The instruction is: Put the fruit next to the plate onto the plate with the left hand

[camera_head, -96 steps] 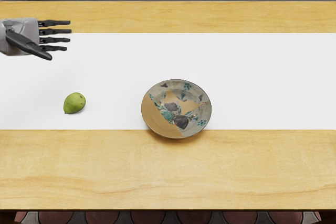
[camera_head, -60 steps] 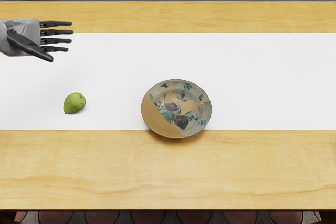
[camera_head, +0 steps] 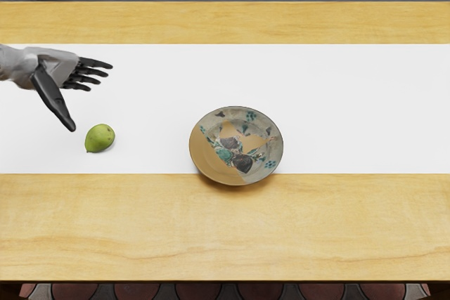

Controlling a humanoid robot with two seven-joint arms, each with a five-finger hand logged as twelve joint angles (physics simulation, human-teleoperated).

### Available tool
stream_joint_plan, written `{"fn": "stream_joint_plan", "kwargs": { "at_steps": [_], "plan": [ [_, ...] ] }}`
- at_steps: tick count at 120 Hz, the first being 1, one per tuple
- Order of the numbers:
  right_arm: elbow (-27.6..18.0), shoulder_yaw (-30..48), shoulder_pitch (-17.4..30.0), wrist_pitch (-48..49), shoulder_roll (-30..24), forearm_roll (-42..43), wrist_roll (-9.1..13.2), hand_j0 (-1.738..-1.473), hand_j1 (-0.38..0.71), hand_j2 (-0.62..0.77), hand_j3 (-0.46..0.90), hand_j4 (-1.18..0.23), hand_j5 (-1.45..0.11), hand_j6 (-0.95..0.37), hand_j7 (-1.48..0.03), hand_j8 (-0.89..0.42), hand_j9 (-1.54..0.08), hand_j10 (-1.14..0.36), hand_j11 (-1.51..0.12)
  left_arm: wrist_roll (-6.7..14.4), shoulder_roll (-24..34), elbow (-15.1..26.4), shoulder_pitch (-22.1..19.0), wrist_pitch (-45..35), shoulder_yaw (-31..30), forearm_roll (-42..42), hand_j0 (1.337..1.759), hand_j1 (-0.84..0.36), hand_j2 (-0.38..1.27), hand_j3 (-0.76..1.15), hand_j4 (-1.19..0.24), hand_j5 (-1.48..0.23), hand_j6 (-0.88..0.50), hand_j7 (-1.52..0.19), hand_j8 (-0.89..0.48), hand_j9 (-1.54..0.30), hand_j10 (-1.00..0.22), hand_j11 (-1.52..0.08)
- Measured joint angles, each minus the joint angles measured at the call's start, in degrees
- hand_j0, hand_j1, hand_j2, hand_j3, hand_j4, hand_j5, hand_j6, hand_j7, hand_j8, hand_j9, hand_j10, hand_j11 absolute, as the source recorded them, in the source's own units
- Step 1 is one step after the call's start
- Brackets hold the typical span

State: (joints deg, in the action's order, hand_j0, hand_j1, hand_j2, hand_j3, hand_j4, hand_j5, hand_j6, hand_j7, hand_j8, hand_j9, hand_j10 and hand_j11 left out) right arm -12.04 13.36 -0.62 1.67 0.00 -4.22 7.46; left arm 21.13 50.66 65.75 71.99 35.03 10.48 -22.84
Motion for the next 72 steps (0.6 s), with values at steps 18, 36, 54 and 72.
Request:
{"fn": "stream_joint_plan", "kwargs": {
  "at_steps": [18, 36, 54, 72],
  "plan": [
    [0.00, 0.00, 0.00, 0.02, 0.00, 0.00, 0.00, -1.658, -0.32, -0.01, 0.00, -0.03, -0.03, -0.03, -0.03, -0.03, -0.03, -0.03, -0.03, 0.14, -0.02, 1.08, -0.02, 0.00, -0.06, -8.75, 1.658, 0.35, 0.00, 0.00, 0.00, 0.00, 0.00, 0.00, 0.00, 0.00, 0.00, 0.00],
    [0.00, 0.00, 0.00, 0.03, 0.00, 0.00, 0.01, -1.658, -0.32, -0.01, 0.00, -0.03, -0.03, -0.03, -0.03, -0.03, -0.03, -0.03, -0.03, 1.19, -0.57, 1.35, -0.70, 0.00, -0.32, -15.44, 1.658, 0.35, 0.00, 0.00, 0.00, 0.00, 0.00, 0.00, 0.00, 0.00, 0.00, 0.00],
    [0.02, 0.03, 0.00, 0.02, 0.00, 0.00, 0.00, -1.658, -0.32, -0.01, 0.00, -0.03, -0.03, -0.03, -0.03, -0.03, -0.03, -0.03, -0.03, 1.53, -2.28, 2.18, -1.57, -3.25, -1.94, -21.46, 1.658, 0.35, 0.00, 0.00, 0.00, 0.00, -0.01, 0.00, -0.01, 0.00, 0.00, 0.00],
    [0.07, 0.08, 0.00, 0.01, 0.00, 0.00, 0.01, -1.658, -0.32, -0.01, 0.00, -0.03, -0.03, -0.03, -0.03, -0.03, -0.03, -0.03, -0.03, 1.80, -3.68, 2.66, -1.60, -9.48, -4.55, -25.29, 1.658, 0.35, 0.00, 0.00, 0.00, 0.00, -0.01, 0.00, -0.01, 0.00, 0.00, 0.00]
  ]
}}
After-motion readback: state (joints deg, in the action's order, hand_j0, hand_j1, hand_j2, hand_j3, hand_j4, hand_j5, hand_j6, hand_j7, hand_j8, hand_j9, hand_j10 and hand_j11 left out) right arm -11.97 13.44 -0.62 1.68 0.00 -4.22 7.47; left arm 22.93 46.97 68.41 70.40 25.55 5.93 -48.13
